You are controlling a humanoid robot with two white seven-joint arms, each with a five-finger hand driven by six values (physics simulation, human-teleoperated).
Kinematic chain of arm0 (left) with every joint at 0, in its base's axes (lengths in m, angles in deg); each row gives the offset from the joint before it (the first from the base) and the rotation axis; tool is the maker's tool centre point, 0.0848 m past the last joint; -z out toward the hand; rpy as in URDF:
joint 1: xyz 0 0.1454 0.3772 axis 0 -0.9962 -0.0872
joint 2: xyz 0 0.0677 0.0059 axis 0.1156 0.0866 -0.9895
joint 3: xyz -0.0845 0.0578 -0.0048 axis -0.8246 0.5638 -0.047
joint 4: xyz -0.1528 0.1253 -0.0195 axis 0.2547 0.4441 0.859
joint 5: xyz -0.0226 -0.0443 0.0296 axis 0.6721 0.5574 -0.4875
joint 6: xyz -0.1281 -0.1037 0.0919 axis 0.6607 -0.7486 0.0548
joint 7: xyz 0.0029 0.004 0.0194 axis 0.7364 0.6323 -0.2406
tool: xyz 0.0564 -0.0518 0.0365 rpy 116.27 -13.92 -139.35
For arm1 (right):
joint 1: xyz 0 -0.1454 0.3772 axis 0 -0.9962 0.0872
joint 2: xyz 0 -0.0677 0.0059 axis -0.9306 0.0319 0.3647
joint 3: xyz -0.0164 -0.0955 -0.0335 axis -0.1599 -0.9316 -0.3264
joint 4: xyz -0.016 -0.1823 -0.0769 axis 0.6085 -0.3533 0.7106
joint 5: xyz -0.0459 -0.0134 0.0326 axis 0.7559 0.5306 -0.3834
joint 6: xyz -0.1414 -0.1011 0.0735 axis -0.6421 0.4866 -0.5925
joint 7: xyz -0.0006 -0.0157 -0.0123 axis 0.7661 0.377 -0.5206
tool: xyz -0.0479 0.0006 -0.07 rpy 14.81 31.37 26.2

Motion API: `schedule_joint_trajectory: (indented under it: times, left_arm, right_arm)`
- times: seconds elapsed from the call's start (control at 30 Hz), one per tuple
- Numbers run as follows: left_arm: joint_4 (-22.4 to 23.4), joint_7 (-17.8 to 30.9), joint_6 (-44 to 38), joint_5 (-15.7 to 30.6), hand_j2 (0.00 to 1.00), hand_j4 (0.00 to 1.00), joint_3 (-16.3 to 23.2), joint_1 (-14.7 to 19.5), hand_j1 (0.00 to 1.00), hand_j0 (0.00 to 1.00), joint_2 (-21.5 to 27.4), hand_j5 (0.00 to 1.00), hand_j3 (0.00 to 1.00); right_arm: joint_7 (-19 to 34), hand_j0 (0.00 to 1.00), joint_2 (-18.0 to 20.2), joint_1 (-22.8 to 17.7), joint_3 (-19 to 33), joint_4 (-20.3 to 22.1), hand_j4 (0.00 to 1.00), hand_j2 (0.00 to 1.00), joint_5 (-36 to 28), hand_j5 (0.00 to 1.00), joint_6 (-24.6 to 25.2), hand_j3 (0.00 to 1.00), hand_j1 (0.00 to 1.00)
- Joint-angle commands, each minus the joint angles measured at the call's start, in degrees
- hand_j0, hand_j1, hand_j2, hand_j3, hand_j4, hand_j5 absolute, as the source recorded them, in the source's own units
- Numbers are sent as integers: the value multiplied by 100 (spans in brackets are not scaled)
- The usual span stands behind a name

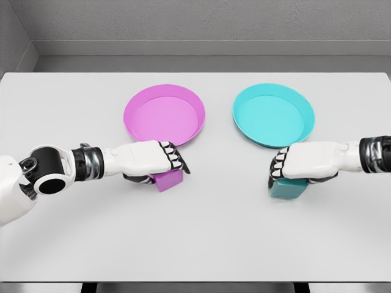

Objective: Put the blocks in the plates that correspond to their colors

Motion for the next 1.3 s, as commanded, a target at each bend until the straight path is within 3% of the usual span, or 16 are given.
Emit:
schedule_joint_trajectory:
  times: [0.0, 0.23, 0.33, 0.47, 0.5, 0.53, 0.57, 0.63, 0.73, 0.77, 0.87, 0.97, 1.2, 1.27]
  left_arm:
    - [-3, 4, 40, -1, 51, 51, 43, 0, 51, 51, -32, 51, 51]
    - [-56, -14, 400, 17, 38, 38, 26, 26, 38, 38, -32, 38, 38]
    - [-73, -14, 839, 34, 33, 33, -150, 149, 33, 33, -5, 33, 33]
    - [-73, -23, 901, 52, 33, 33, -326, 255, 33, 33, -23, 33, 33]
    - [-73, -23, 901, 61, 32, 32, -414, 272, 32, 32, -23, 32, 32]
    - [-73, -23, 901, 61, 32, 32, -502, 272, 32, 32, -23, 32, 32]
    - [-56, -23, 883, 61, 32, 32, -554, 272, 32, 32, -23, 32, 32]
    - [-38, -23, 839, 61, 32, 32, -686, 334, 32, 32, -23, 32, 32]
    - [67, -14, 752, 61, 32, 32, -748, 430, 32, 32, -84, 32, 32]
    - [234, -14, 751, 61, 32, 32, -757, 492, 32, 32, -163, 32, 32]
    - [972, 39, 751, 35, 32, 32, -748, 782, 32, 32, -585, 32, 32]
    - [1552, 48, 751, 8, 32, 32, -739, 1063, 32, 32, -831, 32, 32]
    - [2537, 56, 646, -9, 34, 34, -704, 1178, 34, 34, -1253, 34, 34]
    - [2686, 56, 620, -18, 36, 36, -704, 1213, 36, 36, -1341, 36, 36]
  right_arm:
    - [-3, 72, -135, 9, 230, -241, 72, 72, -213, 72, 15, 72, 72]
    - [-3, 75, -565, 114, 836, -1059, 75, 75, -477, 75, 15, 75, 75]
    - [-3, 78, -854, 421, 1091, -1840, 78, 78, -732, 78, 15, 78, 78]
    - [-3, 80, -1751, 1081, 1320, -3133, 80, 80, -776, 80, 15, 80, 80]
    - [-3, 91, -1884, 1143, 1320, -3177, 91, 91, -767, 91, 15, 91, 91]
    - [-3, 100, -1893, 1143, 1320, -3177, 100, 100, -758, 100, 15, 100, 100]
    - [-3, 100, -1849, 1151, 1337, -3177, 100, 100, -749, 100, 15, 100, 100]
    - [-3, 100, -1647, 1064, 1908, -3344, 100, 100, -705, 100, 15, 100, 100]
    - [-3, 100, -1067, 765, 2874, -4100, 100, 100, -670, 100, 15, 100, 100]
    - [-3, 100, -926, 519, 3139, -4126, 100, 100, -653, 100, 15, 100, 100]
    - [-3, 100, -987, 123, 3156, -3872, 100, 100, -319, 100, 15, 100, 100]
    - [-3, 100, -1145, 123, 3139, -3520, 100, 100, -248, 100, 15, 100, 100]
    - [-3, 100, -1286, 35, 3121, -3371, 100, 100, -143, 100, 15, 100, 100]
    - [-3, 100, -1383, -79, 3095, -3107, 100, 100, -125, 100, 15, 100, 100]
